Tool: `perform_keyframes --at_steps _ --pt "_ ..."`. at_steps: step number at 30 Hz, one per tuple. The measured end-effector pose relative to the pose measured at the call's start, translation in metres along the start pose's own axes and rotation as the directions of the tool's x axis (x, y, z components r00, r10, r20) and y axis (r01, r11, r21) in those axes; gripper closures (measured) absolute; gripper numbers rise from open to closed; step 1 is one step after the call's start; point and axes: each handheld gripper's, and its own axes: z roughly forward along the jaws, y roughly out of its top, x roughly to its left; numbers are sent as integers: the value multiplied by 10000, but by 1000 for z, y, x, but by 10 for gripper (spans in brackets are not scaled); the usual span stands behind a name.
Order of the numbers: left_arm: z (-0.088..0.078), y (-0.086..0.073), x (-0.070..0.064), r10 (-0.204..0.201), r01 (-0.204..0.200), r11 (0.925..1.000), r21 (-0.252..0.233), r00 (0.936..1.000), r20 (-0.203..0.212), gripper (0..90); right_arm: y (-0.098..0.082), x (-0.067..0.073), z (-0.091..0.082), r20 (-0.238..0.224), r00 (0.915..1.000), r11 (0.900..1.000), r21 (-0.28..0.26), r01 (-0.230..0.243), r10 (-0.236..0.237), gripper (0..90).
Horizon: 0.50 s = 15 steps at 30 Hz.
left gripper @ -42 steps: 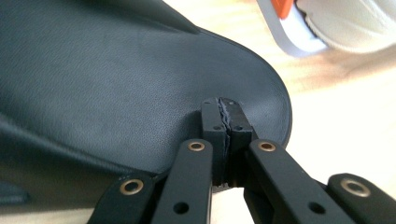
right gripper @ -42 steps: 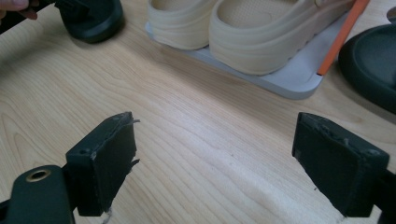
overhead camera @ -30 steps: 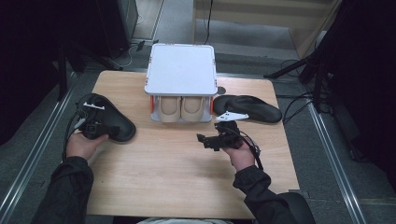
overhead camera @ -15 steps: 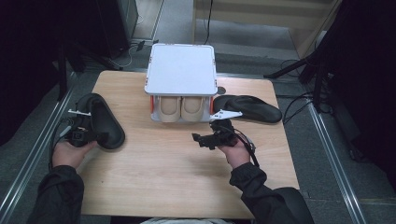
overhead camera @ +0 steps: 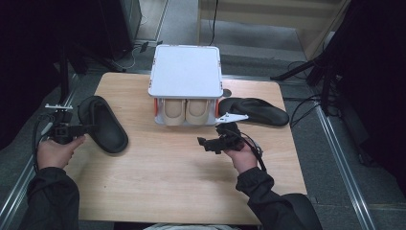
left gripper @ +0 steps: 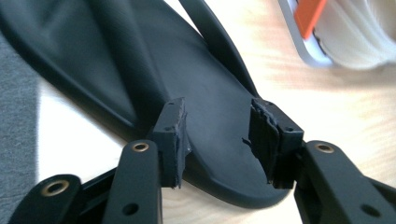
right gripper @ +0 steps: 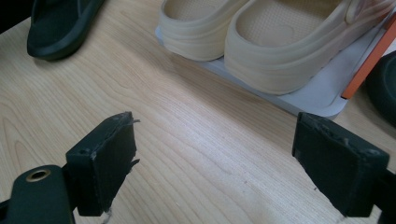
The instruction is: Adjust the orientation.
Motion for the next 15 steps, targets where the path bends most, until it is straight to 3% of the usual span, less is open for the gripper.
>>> perform_keyframes --at_steps 5,10,15 --pt "0 9 12 -94 89 9996 -263 9998 -189 549 -5 0 -3 88 10000 10000 68 -31 30 137" --pt "6 16 24 -222 214 9996 -198 9989 -421 552 -11 -2 -10 281 9994 9998 6 -183 183 137" --pt "18 22 31 -587 587 9983 -15 9972 -464 532 -18 -8 -18 532 9976 9990 -78 -430 434 137"
